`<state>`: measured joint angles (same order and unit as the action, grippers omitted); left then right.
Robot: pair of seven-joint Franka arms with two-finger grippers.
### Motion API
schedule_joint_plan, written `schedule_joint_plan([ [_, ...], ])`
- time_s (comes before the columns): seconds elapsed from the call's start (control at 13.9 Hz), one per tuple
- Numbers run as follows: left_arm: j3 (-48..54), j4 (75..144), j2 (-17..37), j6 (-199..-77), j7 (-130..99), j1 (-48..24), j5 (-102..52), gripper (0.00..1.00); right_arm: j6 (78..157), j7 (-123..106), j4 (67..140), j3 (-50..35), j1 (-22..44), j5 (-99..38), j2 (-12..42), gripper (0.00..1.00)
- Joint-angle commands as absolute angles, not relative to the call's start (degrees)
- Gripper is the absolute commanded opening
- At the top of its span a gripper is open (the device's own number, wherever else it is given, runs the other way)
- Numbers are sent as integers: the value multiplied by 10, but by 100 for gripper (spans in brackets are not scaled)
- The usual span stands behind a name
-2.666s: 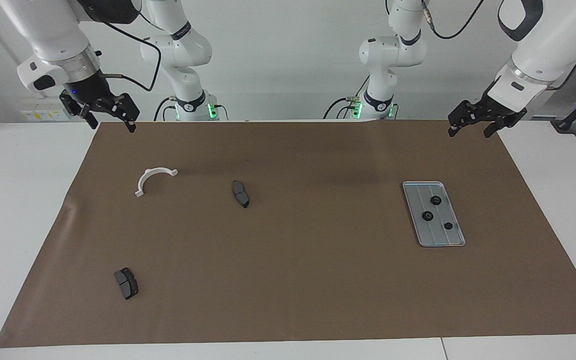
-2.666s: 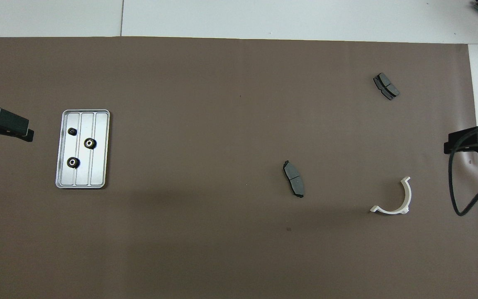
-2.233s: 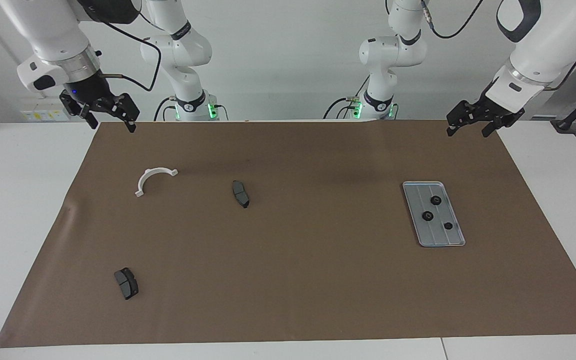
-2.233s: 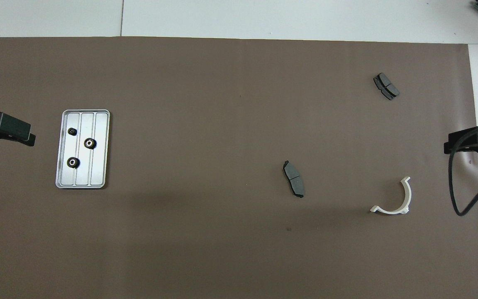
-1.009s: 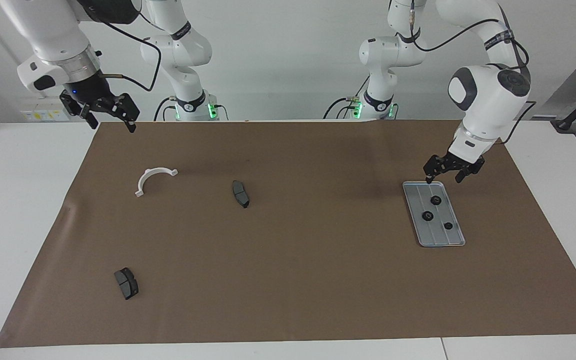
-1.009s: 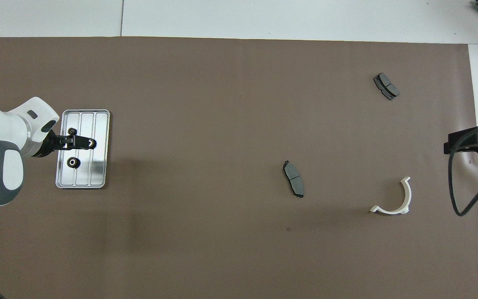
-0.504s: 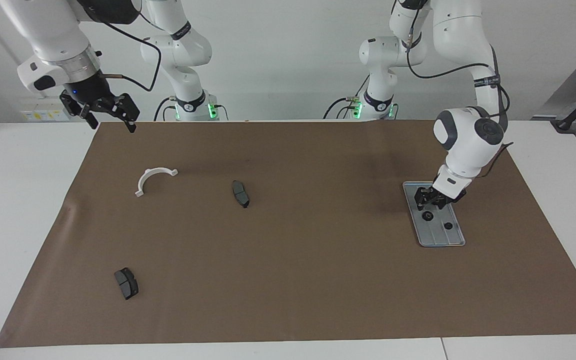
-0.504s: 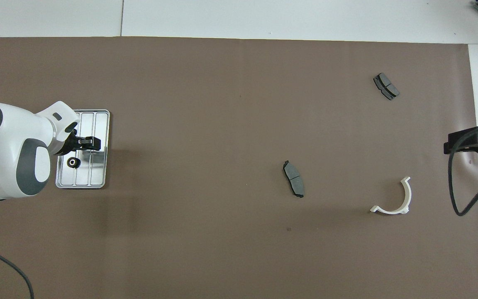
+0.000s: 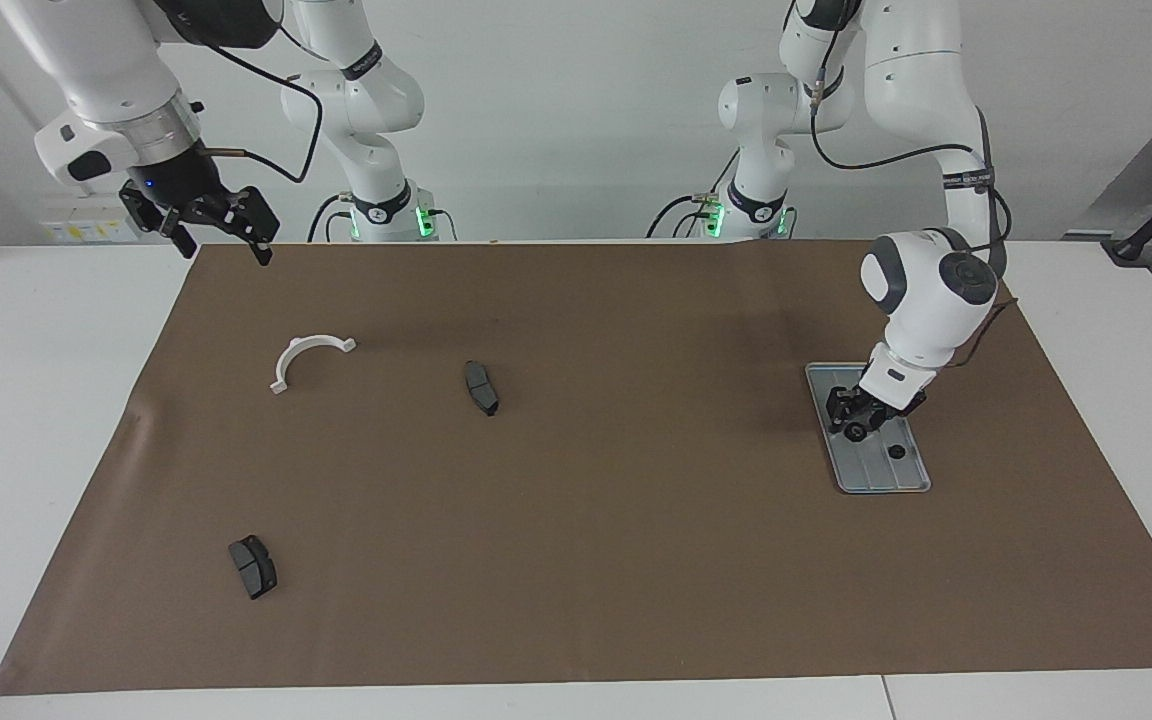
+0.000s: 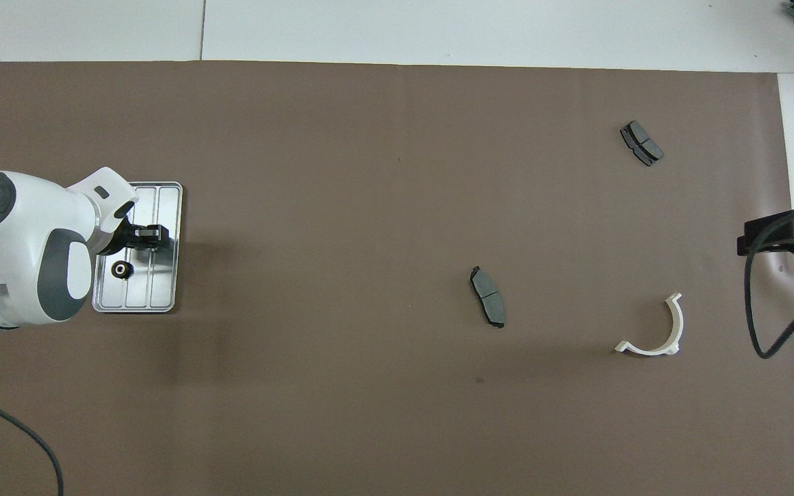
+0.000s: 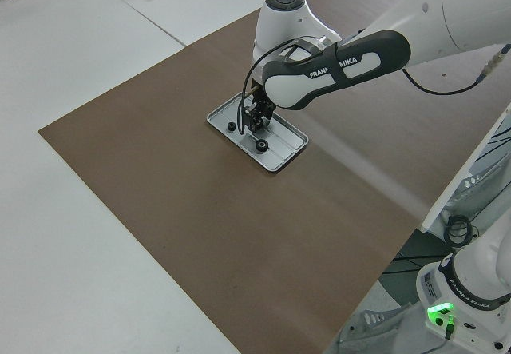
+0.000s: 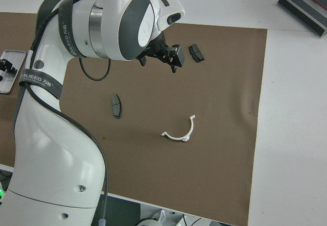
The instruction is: Place bearing gear from tray to pile
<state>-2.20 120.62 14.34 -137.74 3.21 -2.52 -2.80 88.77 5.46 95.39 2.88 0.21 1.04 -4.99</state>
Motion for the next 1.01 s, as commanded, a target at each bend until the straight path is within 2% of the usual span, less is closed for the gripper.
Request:
schedule_joint_plan([
  [0.0, -24, 1202, 153, -1392, 25, -29, -19, 48, 896, 59, 969, 24, -4, -2, -62, 100],
  [0.14, -24, 1205, 154, -1399, 26, -28, -19, 43, 896, 59, 969, 24, -5, -2, -62, 100],
  [0.29, -24, 1203, 154, -1398, 27, -28, -19, 33, 896, 60, 969, 24, -4, -2, -62, 100],
  [0.5, -24, 1191, 155, -1388, 27, -29, -19, 6, 896, 59, 969, 24, -5, -2, -62, 100],
  [0.58, -24, 1176, 156, -1372, 27, -30, -19, 0, 896, 59, 969, 24, -5, -2, -62, 100],
  [0.79, -25, 1048, 189, -1235, 19, -57, -19, 0, 896, 61, 969, 24, -5, -2, -62, 100],
  [0.94, -25, 1011, 192, -1194, -77, -96, -18, 0, 896, 62, 968, 24, -5, -2, -62, 100],
])
